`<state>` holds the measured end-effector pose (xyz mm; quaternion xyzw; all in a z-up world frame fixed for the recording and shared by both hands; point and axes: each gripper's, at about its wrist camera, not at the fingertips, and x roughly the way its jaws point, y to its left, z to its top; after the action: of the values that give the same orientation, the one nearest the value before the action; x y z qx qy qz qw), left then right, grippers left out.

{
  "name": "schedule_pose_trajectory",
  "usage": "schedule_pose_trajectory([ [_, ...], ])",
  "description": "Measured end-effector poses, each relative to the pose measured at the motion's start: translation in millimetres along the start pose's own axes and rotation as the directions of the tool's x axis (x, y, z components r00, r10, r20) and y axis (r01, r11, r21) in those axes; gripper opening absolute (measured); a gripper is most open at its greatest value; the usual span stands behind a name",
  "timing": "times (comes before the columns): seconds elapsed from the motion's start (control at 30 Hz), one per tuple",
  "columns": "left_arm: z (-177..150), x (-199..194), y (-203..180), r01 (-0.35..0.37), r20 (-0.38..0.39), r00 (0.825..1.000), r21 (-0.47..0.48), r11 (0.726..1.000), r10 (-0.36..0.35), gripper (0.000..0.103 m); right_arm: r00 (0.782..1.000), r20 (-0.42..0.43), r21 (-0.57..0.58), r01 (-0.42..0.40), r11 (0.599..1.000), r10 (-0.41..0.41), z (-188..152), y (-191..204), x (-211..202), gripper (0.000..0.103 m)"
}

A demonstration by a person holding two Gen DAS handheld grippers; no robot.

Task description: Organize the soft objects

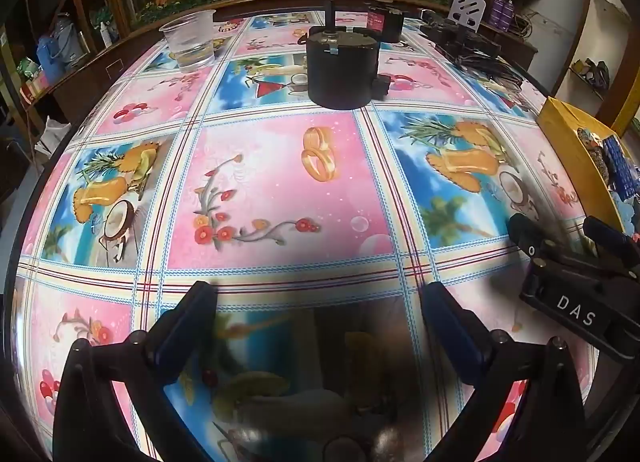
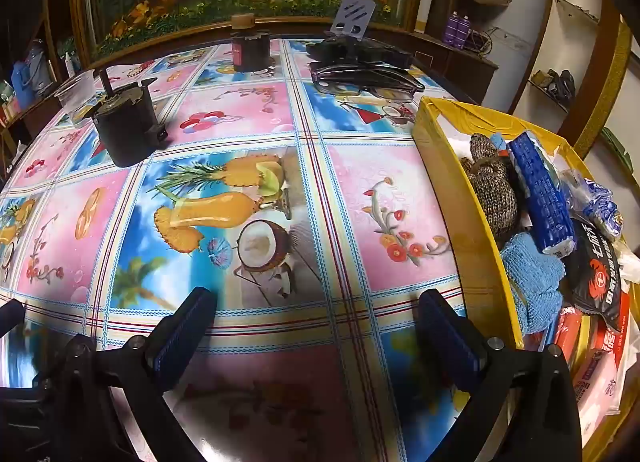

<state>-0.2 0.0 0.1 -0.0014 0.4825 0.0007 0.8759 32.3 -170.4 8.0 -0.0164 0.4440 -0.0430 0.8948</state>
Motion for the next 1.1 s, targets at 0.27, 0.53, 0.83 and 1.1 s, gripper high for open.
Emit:
schedule_pose_trajectory([
  [0.27, 0.0, 0.2, 0.0, 0.001, 0.002, 1.0, -0.001, 1.0, -0.001, 0.103, 1.0, -0.008, 0.009, -0.011, 1.0, 0.011, -1.7, -2.0, -0.7, 0.102],
  [0.53, 0.0, 0.1, -0.1, 0.001, 0.005, 1.0, 0.0, 1.0, -0.001, 0.103, 0.999, -0.021, 0.033, -0.039, 0.999, 0.04, 0.5, -8.7, 2.6, 0.102],
  [0.83, 0.1, 0.4, -0.7, 0.0, 0.006, 1.0, 0.0, 1.0, 0.0, 0.103, 0.999, -0.022, 0.031, -0.043, 0.999, 0.044, 0.8, -9.0, 1.9, 0.102],
  [1.1, -0.1, 0.1, -0.4, 0.001, 0.007, 1.0, -0.001, 1.0, -0.001, 0.103, 0.999, -0.022, 0.032, -0.043, 0.999, 0.044, 0.5, -9.0, 1.9, 0.102],
])
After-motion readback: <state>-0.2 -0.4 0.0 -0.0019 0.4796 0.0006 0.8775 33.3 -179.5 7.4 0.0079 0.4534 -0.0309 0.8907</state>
